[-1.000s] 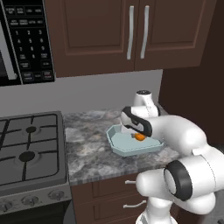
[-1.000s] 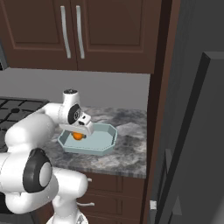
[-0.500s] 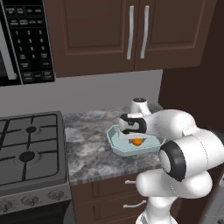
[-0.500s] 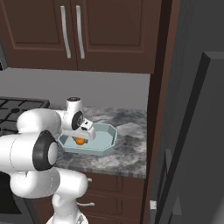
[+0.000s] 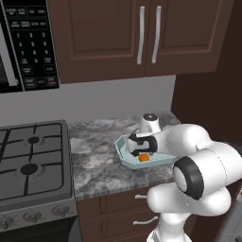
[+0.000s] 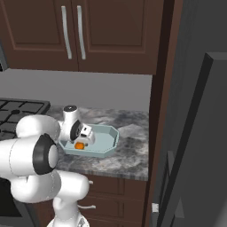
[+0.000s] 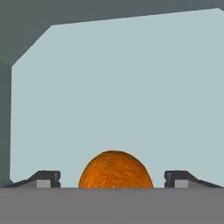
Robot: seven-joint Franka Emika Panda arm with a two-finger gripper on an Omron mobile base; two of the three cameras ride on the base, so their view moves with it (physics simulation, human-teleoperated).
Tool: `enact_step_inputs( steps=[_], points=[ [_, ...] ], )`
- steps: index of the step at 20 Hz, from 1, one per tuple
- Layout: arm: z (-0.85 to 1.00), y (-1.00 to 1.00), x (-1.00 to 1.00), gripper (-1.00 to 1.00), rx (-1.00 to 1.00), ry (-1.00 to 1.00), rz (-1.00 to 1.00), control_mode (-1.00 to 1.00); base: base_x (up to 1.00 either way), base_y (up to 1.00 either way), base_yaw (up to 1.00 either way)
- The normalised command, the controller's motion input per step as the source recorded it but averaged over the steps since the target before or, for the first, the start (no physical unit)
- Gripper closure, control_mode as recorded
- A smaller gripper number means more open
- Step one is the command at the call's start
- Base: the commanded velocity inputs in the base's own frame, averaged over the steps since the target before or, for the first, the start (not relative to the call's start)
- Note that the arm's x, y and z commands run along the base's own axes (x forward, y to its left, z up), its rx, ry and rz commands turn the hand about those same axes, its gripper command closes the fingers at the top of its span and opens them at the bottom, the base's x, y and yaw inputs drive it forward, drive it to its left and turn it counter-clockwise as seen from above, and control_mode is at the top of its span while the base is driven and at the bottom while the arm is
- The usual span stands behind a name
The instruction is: Pick the kiwi and tangerine from the fridge and place them inside the tupperware on the counter.
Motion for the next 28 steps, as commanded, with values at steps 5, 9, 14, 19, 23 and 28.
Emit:
enact_step_inputs(
  steps=[5, 9, 14, 19, 23, 28],
  points=[
    [0.27, 0.04, -0.21, -1.0, 0.0, -0.09, 0.0, -1.0, 0.0, 0.0, 0.0],
    [0.78, 0.0, -0.41, -1.0, 0.0, -0.24, 0.0, -1.0, 0.0, 0.0, 0.0],
    [0.78, 0.0, -0.54, -1.0, 0.01, -0.27, 0.0, -1.0, 0.0, 0.0, 0.0],
    [0.52, 0.0, -0.83, -1.0, 0.07, -0.07, 0.0, -1.0, 0.0, 0.0, 0.0],
    [0.63, 0.0, -0.96, -1.0, 0.18, 0.0, 0.01, -1.0, 0.0, 0.0, 0.0],
    [0.73, -0.01, -0.98, -1.0, 0.14, 0.0, 0.01, -1.0, 0.0, 0.0, 0.0]
  ],
)
